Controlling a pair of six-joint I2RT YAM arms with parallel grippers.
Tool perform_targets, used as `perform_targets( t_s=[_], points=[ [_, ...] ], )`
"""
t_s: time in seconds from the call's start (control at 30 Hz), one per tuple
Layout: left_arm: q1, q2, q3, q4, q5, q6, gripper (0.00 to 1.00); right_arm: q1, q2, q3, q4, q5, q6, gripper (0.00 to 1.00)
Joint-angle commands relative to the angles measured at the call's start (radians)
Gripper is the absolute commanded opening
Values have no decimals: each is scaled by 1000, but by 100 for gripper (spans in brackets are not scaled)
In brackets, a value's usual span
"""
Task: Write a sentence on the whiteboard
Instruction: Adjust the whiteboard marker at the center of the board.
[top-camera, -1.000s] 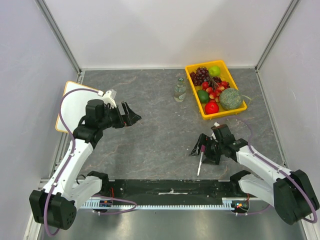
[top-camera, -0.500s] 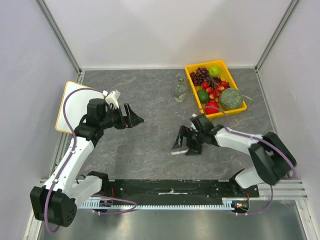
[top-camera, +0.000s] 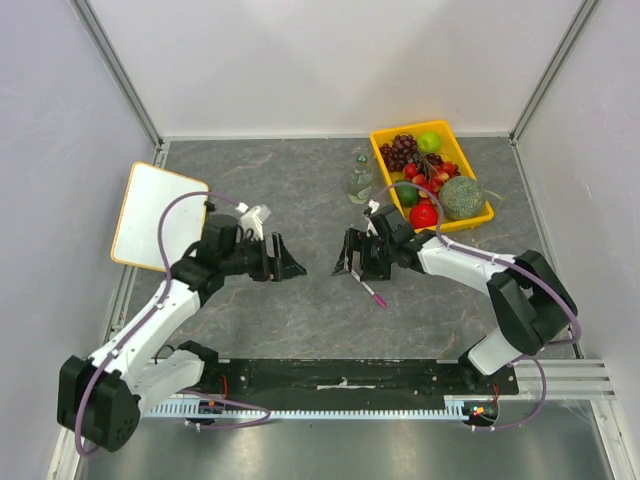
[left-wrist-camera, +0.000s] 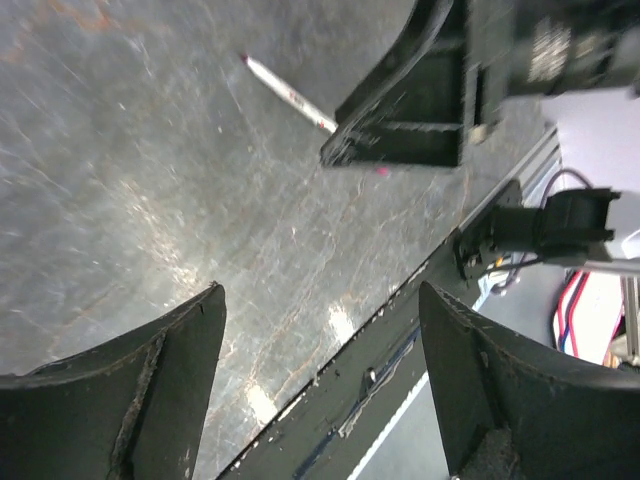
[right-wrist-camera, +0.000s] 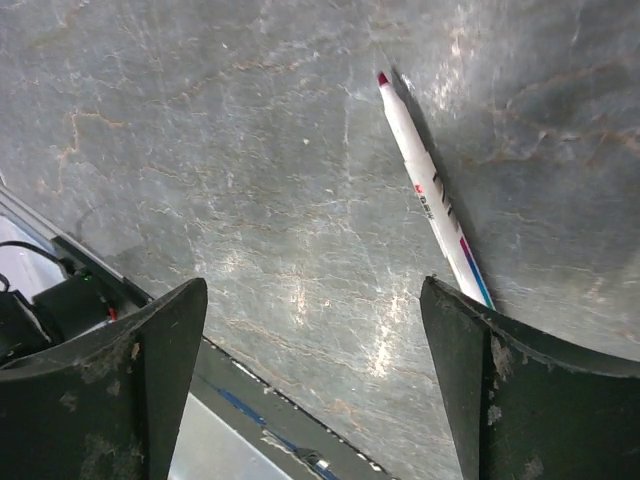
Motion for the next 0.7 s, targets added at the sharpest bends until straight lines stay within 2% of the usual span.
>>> perform_targets(
  t_s=[0.0,0.13,0.23,0.43,0.57,0.63,0.67],
  points=[
    [-104,73,-22,88,-55,-69,82,1,-81,109,-154,128,-194,94],
    [-135,114,-22,131,-60,-90,81,1,-78,147,-282,270,-320,90],
    [-150,136,-12,151,-63,-83,81,-1,-81,112,-327,330,-372,85],
    [-209,266,112,182,-84,11,79,2,-179,0,-358,312,-375,77],
    [-259,459,257,194,-89,75,56,2,-302,-72,-356,242,-320,68],
    [-278,566,336,196,-86,98,40,2,-359,-121,-340,180,-279,62],
    [-288,615,377,197,-84,108,33,2,-385,-142,-321,151,-260,56]
  ],
)
